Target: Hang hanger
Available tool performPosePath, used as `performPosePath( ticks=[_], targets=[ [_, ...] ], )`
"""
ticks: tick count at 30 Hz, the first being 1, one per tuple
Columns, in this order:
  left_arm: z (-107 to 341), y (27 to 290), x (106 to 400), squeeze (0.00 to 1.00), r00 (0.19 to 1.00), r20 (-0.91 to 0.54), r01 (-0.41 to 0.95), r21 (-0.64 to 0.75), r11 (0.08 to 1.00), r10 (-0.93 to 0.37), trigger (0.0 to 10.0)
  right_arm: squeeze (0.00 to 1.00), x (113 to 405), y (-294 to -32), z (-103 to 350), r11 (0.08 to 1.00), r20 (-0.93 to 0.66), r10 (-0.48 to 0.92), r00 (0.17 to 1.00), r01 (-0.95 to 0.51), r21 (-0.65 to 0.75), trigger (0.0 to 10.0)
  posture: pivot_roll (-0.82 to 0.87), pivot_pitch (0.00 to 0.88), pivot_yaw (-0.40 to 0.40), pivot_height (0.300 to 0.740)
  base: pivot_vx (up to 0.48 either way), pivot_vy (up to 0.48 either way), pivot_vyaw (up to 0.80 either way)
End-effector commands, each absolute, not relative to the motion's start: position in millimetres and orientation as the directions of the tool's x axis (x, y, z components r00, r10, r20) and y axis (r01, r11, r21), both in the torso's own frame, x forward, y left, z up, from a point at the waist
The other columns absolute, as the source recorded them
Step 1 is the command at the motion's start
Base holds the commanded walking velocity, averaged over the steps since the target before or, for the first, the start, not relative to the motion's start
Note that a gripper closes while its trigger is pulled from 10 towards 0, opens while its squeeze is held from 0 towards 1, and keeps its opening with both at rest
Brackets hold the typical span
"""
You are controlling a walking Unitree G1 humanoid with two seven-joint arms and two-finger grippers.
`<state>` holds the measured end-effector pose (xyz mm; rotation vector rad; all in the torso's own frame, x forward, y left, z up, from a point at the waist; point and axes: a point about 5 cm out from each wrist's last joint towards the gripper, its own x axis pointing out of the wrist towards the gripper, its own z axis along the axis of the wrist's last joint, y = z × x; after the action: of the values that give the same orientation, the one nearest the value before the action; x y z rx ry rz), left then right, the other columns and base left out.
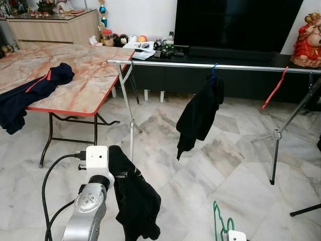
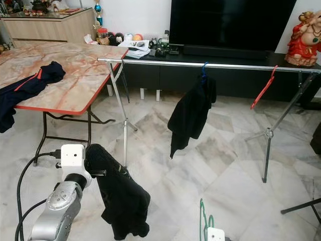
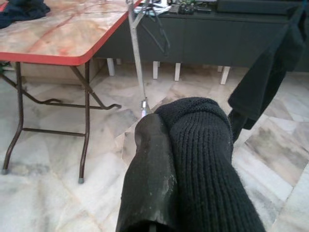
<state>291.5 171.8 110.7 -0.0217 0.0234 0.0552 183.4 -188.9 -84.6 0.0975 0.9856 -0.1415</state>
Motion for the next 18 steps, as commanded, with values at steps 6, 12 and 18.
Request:
performPosePath(
  ticks=[6, 12, 18],
  targets=[
    [120, 180, 293, 0.00, 0.997, 0.017, -0.070, 0.003, 0.998, 0.070, 10.0, 0.00, 188, -186, -82, 0.985, -0.818, -0.066, 0.571, 0.167, 0.037, 10.0, 0.22, 0.000, -0.020, 0.740, 0.000, 0.402, 0.00],
    [120, 178, 292, 0.00, 0.998, 0.020, -0.057, 0.010, 0.998, 0.057, 10.0, 0.00, 183, -188, -84, 0.985, -0.818, -0.066, 0.571, 0.167, 0.037, 10.0, 0.21, 0.000, -0.036, 0.740, 0.000, 0.401, 0.00],
    [116, 179, 292, 0.00, 0.998, 0.012, -0.063, 0.016, 0.998, 0.063, 10.0, 0.00, 177, -188, -87, 0.983, -0.826, -0.079, 0.558, 0.182, 0.029, 10.0, 0.20, 0.000, -0.027, 0.740, 0.000, 0.401, 0.00]
  ],
)
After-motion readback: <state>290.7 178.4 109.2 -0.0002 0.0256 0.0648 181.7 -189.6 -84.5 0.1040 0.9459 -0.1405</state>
